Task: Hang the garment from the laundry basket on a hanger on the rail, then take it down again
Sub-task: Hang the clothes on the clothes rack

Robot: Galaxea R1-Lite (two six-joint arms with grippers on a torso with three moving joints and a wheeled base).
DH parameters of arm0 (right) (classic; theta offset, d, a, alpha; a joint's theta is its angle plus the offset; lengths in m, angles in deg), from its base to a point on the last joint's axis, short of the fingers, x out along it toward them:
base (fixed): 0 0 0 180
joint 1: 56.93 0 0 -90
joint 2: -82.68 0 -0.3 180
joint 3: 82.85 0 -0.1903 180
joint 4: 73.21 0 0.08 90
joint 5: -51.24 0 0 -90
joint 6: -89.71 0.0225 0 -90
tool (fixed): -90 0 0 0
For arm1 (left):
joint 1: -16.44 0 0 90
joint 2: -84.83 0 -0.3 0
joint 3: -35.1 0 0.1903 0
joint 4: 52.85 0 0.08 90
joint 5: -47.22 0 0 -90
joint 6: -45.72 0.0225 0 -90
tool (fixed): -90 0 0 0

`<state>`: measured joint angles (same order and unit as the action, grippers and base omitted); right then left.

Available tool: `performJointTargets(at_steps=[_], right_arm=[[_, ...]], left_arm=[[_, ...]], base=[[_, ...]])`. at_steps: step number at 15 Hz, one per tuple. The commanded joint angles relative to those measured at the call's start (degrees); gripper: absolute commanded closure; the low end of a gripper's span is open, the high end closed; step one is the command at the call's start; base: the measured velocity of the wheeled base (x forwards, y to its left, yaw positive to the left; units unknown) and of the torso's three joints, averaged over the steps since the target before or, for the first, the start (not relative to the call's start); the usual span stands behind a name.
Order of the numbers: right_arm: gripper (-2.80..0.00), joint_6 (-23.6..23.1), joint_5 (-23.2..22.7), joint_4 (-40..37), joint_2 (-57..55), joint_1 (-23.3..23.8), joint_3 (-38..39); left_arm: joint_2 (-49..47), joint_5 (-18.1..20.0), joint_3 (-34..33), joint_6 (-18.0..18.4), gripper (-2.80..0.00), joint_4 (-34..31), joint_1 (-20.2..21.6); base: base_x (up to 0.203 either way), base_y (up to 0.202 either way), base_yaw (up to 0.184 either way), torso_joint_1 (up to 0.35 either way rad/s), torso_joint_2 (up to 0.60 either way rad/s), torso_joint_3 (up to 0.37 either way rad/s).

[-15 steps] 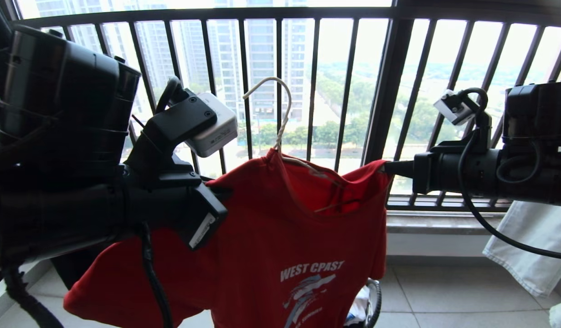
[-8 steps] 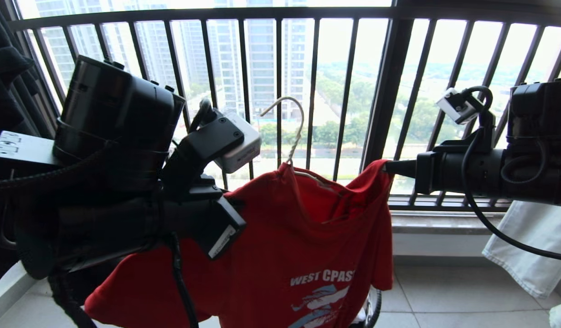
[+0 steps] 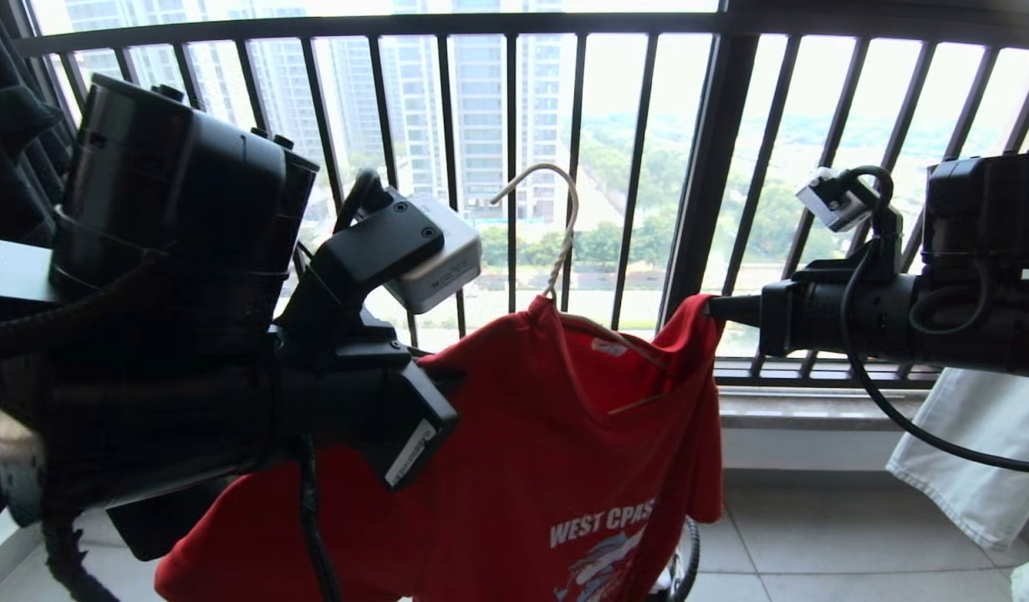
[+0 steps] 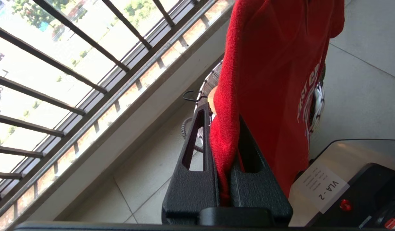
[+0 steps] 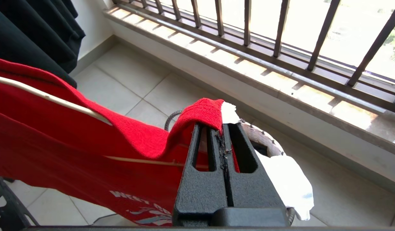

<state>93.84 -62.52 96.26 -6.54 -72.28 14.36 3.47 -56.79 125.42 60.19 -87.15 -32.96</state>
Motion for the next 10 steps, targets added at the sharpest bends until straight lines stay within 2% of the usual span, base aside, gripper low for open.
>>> performJointTargets(at_steps=[1, 8, 10], right_arm=[[0.0, -0.9, -0.1, 0.1, -0.6, 0.1, 0.3], [0.0, -3.8, -0.2, 0.1, -0.4, 0.1, 1.9], [0.0, -4.6, -0.3, 0.2, -0.3, 0.1, 2.3]], left_arm=[[1.5, 0.0, -0.3, 0.1, 0.0, -0.1, 0.0], [-2.3, -0.1, -1.0, -0.7, 0.0, 0.4, -0.8], [-4.0, 0.0, -1.4, -1.0, 0.0, 2.9, -2.1]], base=[[0.0, 0.0, 0.0, 0.0, 0.0, 0.0], [0.0, 0.0, 0.0, 0.0, 0.0, 0.0], [0.0, 0.0, 0.0, 0.0, 0.0, 0.0]])
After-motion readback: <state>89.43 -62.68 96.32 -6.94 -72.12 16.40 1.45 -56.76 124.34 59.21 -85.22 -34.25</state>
